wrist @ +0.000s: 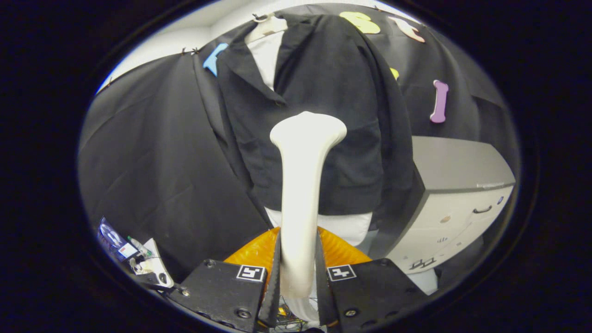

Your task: Iron the clothes twice with a garment steamer, once on the left side and once on the right side.

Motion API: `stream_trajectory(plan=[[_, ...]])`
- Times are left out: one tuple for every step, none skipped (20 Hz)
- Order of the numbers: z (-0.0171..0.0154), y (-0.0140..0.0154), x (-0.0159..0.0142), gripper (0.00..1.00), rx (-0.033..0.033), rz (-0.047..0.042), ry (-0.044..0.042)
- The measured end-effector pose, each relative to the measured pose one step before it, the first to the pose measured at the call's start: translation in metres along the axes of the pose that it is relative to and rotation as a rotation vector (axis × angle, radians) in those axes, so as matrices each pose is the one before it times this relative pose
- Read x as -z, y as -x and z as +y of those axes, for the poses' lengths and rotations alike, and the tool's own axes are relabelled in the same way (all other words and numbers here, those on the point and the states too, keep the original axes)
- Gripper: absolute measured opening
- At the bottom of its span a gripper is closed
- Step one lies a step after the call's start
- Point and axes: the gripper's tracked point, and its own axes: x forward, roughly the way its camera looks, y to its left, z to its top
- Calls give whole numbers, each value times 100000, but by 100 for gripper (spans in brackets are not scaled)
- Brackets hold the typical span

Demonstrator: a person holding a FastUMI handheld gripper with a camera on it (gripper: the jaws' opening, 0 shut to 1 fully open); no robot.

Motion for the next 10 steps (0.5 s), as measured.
stream_trajectory(plan=[[835, 279, -1060, 36, -1112, -1963, 1200], [948, 98, -1140, 36, -1083, -1949, 1219], [880, 59, -1139, 36, -974, -1997, 881], [1020, -154, -1197, 36, -946, -1965, 836], [810, -56, -1112, 36, -640, -1517, 980], [751, -80, -1101, 36, -629, -1433, 820], [965, -197, -887, 36, -834, -1267, 1041], [918, -70, -1084, 36, -818, -1428, 745], [871, -252, -880, 36, -899, -1375, 869], [861, -347, -870, 36, -683, -1326, 936]])
